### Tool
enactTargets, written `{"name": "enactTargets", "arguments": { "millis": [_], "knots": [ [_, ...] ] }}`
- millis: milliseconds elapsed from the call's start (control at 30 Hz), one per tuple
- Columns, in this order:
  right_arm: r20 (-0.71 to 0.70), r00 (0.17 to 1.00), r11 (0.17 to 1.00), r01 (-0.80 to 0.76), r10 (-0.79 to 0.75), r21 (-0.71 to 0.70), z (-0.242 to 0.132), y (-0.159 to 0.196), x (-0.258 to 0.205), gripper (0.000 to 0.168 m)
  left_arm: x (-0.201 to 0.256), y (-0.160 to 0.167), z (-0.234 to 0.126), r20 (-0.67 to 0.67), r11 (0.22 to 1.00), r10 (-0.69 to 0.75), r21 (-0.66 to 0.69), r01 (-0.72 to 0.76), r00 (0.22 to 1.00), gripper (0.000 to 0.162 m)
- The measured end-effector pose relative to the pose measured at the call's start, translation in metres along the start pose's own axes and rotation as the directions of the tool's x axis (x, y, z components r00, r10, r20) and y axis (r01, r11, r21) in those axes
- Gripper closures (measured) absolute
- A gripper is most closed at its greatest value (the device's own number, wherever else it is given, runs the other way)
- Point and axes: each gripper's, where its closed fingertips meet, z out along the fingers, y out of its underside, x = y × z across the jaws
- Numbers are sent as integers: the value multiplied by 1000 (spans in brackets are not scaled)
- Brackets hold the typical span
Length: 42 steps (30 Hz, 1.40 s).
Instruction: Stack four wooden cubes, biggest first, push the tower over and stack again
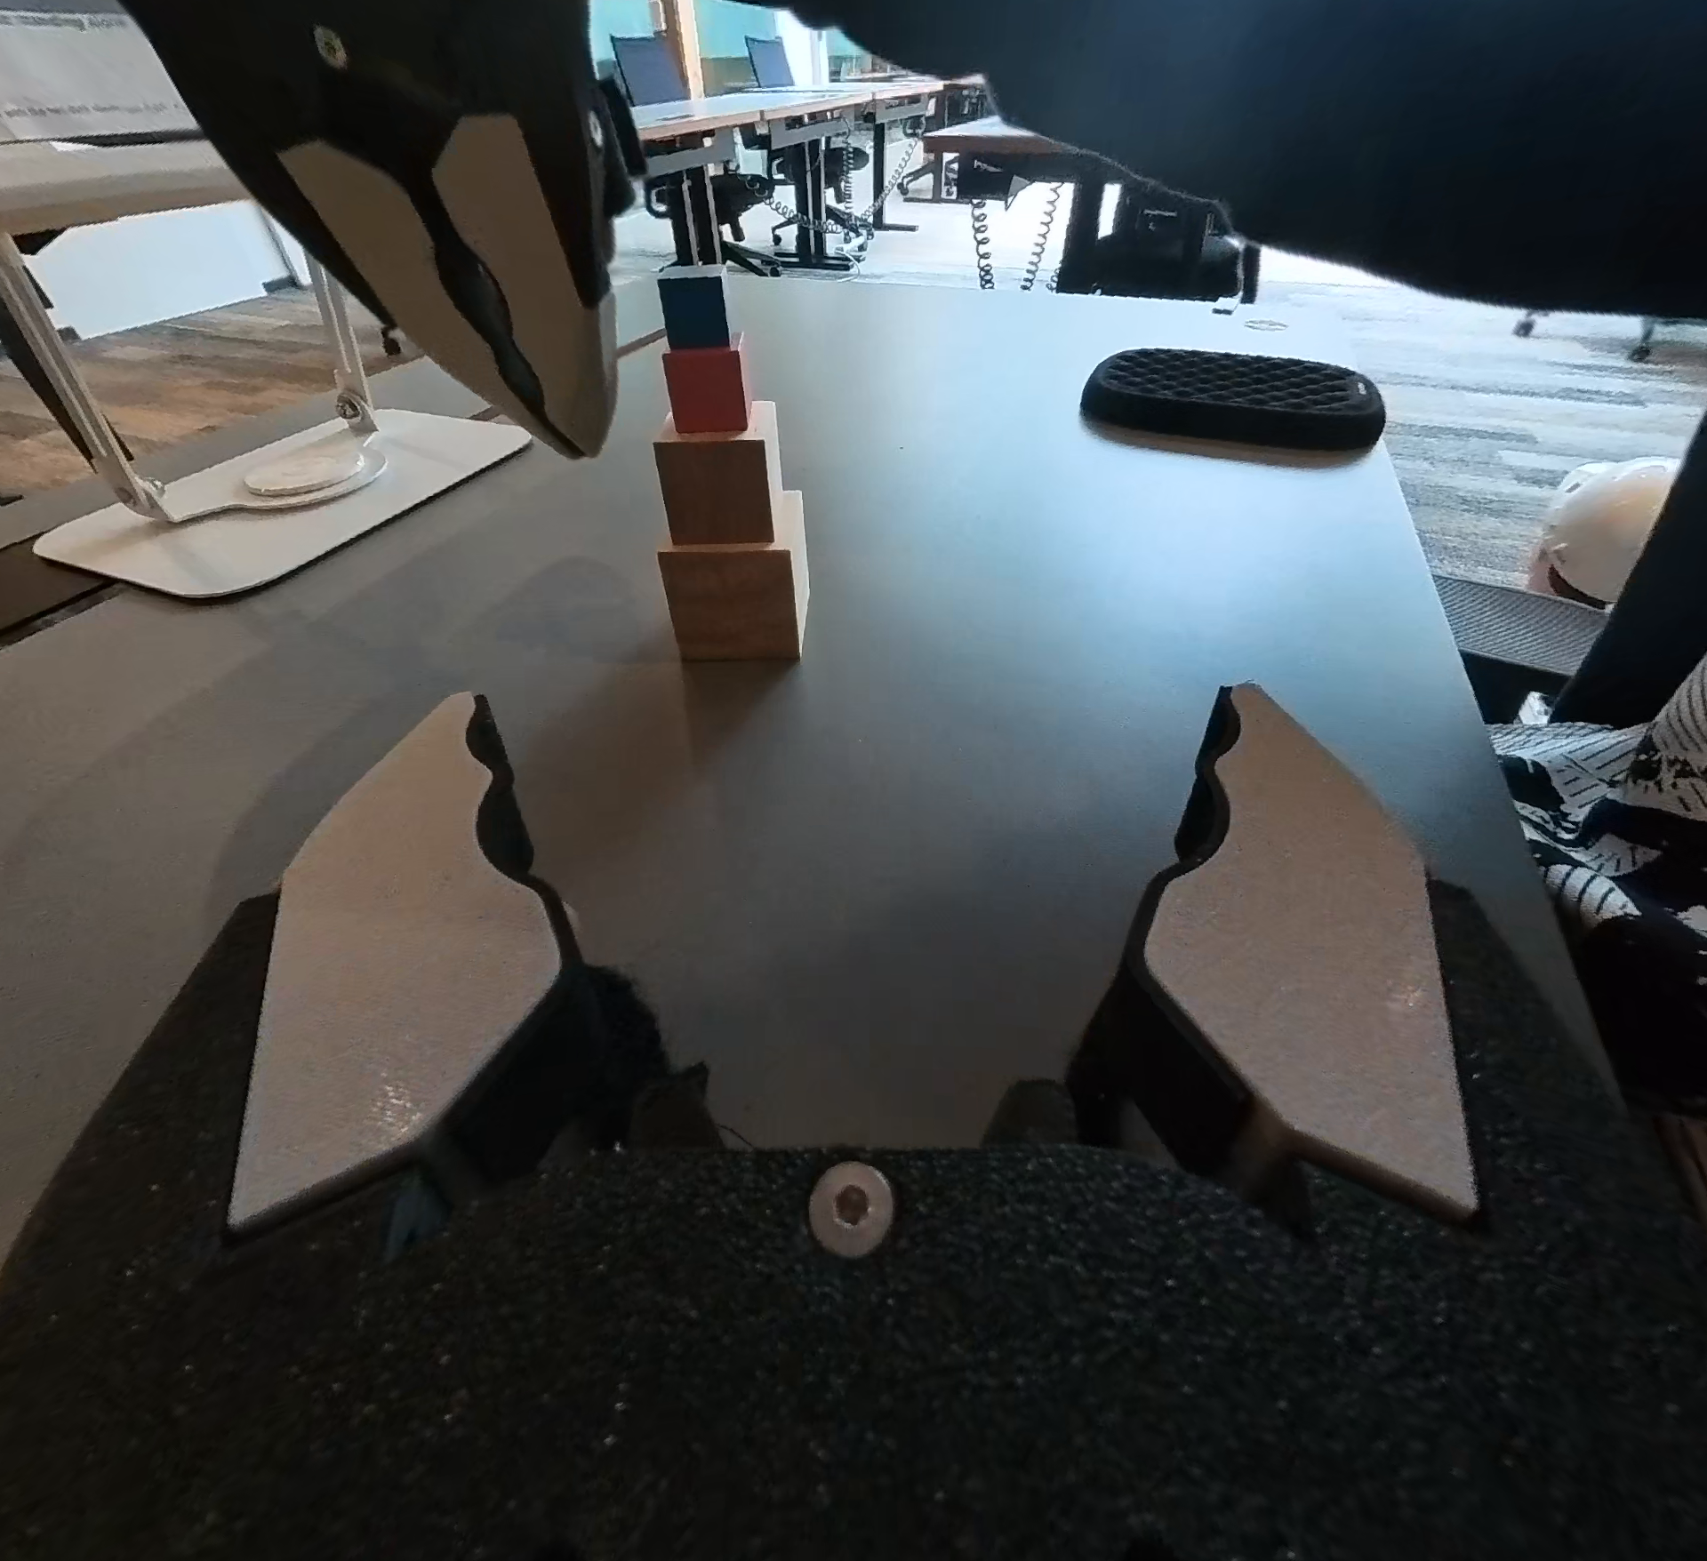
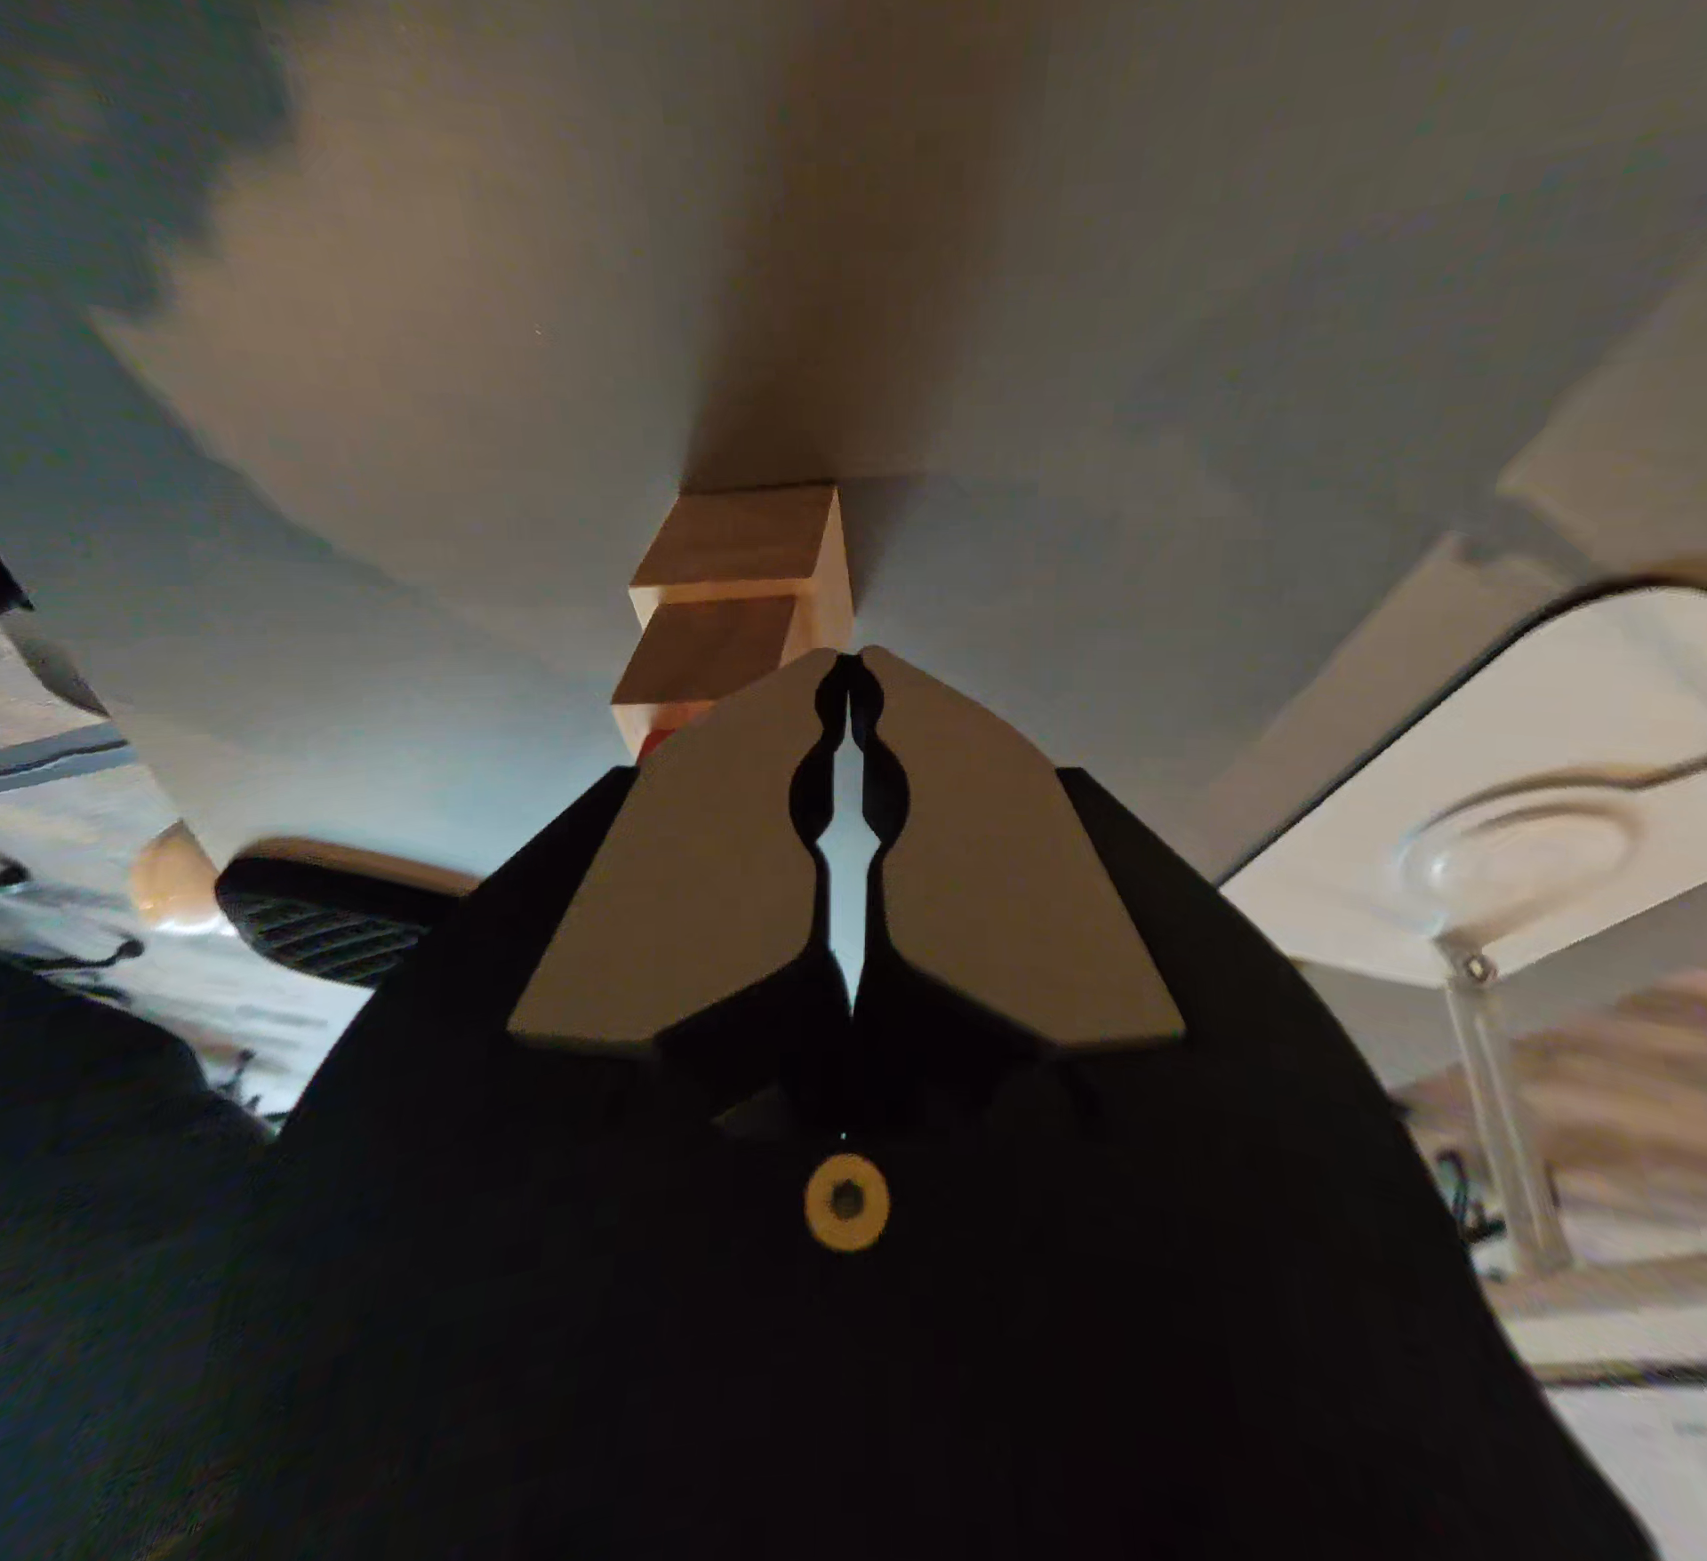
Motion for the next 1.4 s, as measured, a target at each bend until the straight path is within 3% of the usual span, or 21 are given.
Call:
{"name": "enactTargets", "arguments": {
  "millis": [267, 933, 1167, 1400],
  "knots": [
    [-40, 995, 987, -92, 88, -129, 13, 5, -4, 168, 1, 0, 0, 2, 1000, 10, -1, -10, 1000, 25],
    [56, 982, 966, -165, 179, -197, 14, 45, -29, 168, 0, 1, 0, 5, 1000, 8, -7, -8, 1000, 25],
    [41, 981, 972, -180, 188, -153, 10, 50, -32, 168, 0, 1, 0, 6, 1000, 8, -7, -8, 1000, 25],
    [-36, 986, 987, -163, 163, 1, -11, 46, -28, 168, 0, 1, 0, 7, 1000, 6, -7, -6, 1000, 26]
  ]
}}
